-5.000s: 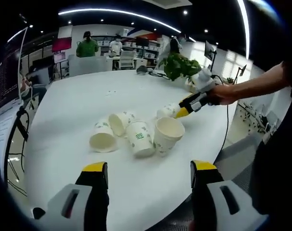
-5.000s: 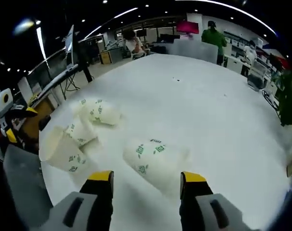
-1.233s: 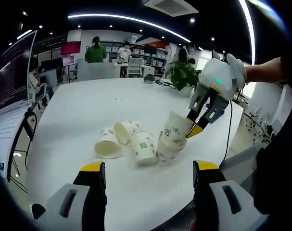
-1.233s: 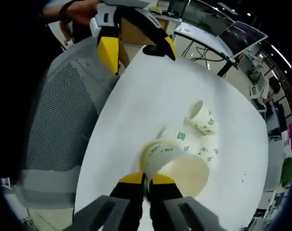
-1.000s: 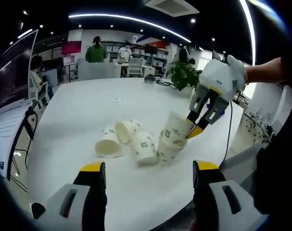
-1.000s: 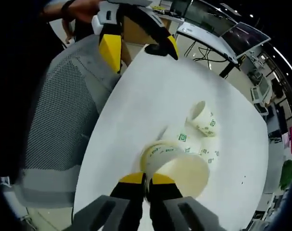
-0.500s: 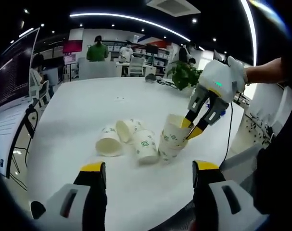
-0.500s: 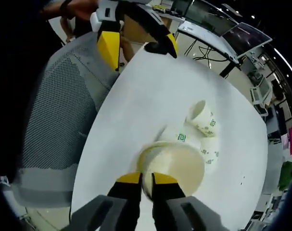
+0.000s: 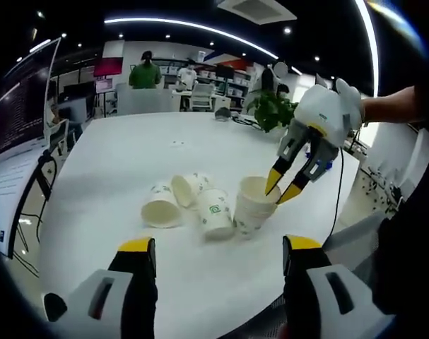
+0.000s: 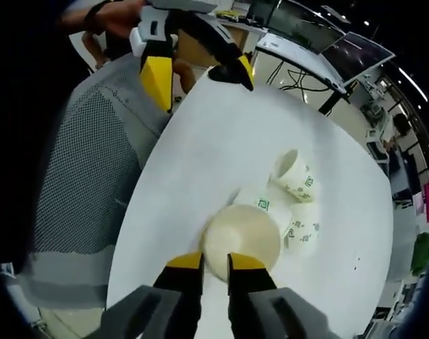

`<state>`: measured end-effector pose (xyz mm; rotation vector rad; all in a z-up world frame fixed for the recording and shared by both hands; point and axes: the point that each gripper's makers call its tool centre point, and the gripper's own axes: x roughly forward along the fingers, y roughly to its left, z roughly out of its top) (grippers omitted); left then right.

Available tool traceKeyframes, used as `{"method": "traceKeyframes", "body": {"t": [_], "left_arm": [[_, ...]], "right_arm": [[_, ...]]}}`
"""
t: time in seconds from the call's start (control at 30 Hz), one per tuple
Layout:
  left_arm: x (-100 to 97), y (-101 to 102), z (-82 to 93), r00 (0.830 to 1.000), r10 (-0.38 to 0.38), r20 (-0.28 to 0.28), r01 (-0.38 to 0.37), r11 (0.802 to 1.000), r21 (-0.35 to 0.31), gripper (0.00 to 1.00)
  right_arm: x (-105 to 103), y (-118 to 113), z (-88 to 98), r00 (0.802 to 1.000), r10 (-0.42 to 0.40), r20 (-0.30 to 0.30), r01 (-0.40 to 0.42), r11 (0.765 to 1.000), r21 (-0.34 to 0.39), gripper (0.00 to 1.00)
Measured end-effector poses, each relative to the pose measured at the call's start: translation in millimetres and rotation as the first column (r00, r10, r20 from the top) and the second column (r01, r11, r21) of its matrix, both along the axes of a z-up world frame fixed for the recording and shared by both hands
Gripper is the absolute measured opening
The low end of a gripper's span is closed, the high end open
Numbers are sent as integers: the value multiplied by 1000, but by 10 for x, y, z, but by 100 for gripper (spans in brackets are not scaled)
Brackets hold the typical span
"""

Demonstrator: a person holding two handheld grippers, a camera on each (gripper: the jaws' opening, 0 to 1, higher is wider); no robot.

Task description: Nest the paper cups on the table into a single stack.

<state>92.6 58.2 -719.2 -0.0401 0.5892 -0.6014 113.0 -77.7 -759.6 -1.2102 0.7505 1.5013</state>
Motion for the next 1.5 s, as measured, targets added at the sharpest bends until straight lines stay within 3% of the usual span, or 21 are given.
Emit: {"method": "traceKeyframes", "body": {"t": [0.43,0.6,0.7,0.87,1.0,1.2,1.33,1.5], "left_arm": [[29,24,-25,1000,3,-2,-3,1000,-7,71],[9,20,-39,1000,3,-7,-3,1000,-6,71],[-7,14,-45,1000,4,-10,-5,1000,-6,71],[-23,14,-59,1000,8,-13,-9,1000,-8,71],[-45,18,-74,1000,13,-17,-13,1000,-8,71],[-72,78,-137,999,32,-30,-32,999,-8,71],[-99,84,-159,998,41,-39,-41,999,-9,71],[-109,51,-214,997,45,-57,-45,999,-1,70]], "right_arm": [[-47,83,199,988,-89,-130,103,988,112,22],[20,190,386,969,-143,-200,184,962,204,24],[185,221,455,955,-198,-220,249,939,236,28],[481,216,439,917,-294,-268,360,900,246,33],[695,220,401,854,-373,-362,471,850,236,34],[836,244,335,809,-419,-413,532,821,207,35],[864,275,247,787,-432,-441,548,817,179,36],[931,322,98,735,-447,-509,580,804,130,36]]}}
